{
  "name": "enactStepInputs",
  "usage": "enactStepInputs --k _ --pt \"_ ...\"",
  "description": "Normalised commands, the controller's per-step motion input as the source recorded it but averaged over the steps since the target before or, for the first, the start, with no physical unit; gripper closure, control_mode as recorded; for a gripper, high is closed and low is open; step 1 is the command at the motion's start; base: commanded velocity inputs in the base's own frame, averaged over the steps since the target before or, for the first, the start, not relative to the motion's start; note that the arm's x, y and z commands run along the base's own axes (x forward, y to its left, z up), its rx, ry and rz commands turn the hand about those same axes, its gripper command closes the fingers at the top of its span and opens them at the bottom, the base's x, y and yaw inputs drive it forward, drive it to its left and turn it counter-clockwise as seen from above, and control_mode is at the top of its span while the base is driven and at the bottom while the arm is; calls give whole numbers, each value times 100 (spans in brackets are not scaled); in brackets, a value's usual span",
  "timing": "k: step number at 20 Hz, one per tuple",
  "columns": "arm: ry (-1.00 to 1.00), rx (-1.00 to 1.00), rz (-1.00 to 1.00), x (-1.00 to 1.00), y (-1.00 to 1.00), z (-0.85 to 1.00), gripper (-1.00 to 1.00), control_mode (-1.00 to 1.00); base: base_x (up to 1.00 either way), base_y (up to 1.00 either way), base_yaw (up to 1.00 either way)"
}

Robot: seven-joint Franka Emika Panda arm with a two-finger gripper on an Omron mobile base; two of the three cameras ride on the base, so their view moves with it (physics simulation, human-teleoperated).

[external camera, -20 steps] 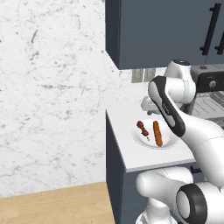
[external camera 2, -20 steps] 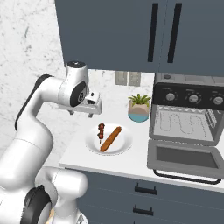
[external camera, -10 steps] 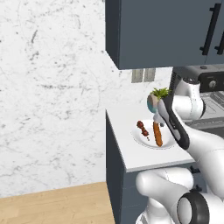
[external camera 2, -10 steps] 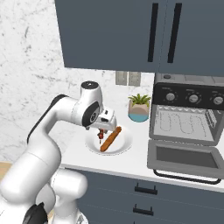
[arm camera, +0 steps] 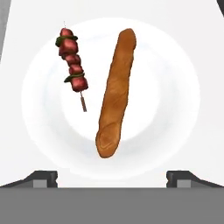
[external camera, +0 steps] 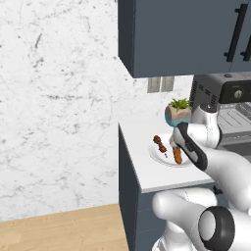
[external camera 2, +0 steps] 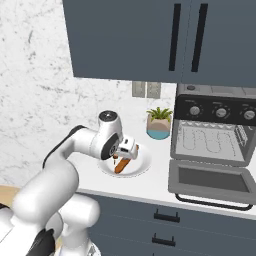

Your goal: Pick up the kebab skewer and baguette bread, and place them inside the toaster oven. Close the toaster oven door and start by setting the timer.

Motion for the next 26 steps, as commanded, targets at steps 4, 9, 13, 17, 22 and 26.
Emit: enactStepInputs --k 4,9,13,17,22,26 --pt "-8 0 0 45 0 -38 -100 -100 0 0 0" --pt "-5 0 0 31 0 -33 -100 -100 0 0 0" --pt "-1 0 0 4 0 -29 -100 -100 0 0 0" --pt "0 0 0 0 0 -26 -100 -100 0 0 0" --pt "0 0 0 0 0 -26 -100 -100 0 0 0" --pt "0 0 0 0 0 -33 -100 -100 0 0 0"
